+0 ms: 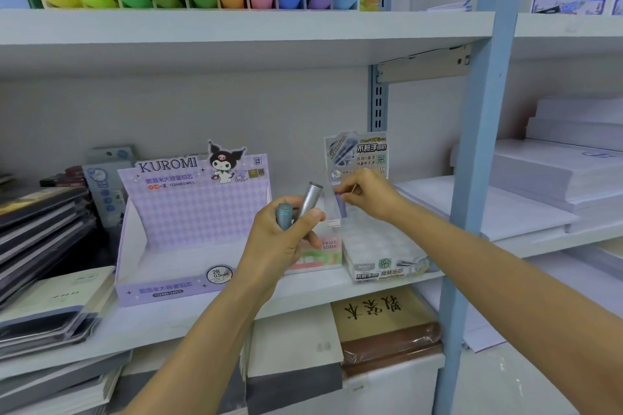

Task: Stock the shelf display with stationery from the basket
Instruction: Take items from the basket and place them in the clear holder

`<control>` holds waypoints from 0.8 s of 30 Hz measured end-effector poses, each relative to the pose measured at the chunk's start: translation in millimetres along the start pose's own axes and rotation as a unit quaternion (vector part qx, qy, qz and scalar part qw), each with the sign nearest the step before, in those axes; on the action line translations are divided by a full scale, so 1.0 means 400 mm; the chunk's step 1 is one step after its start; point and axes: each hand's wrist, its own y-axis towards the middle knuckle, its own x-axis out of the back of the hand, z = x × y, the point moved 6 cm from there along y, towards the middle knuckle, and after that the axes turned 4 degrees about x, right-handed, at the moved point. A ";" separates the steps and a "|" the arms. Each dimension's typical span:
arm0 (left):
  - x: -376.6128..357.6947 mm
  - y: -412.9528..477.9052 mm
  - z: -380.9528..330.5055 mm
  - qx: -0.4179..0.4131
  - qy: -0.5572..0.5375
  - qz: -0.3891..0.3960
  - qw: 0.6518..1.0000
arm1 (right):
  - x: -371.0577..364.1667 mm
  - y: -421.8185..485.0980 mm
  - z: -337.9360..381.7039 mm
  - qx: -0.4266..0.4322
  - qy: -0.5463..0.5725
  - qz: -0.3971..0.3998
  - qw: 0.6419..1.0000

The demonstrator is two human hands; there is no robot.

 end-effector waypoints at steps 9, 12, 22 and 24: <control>-0.007 0.006 0.000 0.005 0.016 -0.017 1.000 | 0.097 -0.098 0.125 0.087 0.363 -0.032 0.927; -0.022 0.000 -0.006 0.002 0.008 -0.006 1.000 | 0.083 -0.127 0.164 0.111 0.354 0.041 0.928; -0.025 -0.005 -0.037 -0.054 -0.055 -0.048 0.996 | 0.045 -0.192 0.132 0.017 0.431 0.058 0.900; -0.027 -0.005 -0.038 -0.058 -0.029 -0.057 0.996 | 0.047 -0.198 0.134 0.022 0.393 0.045 0.918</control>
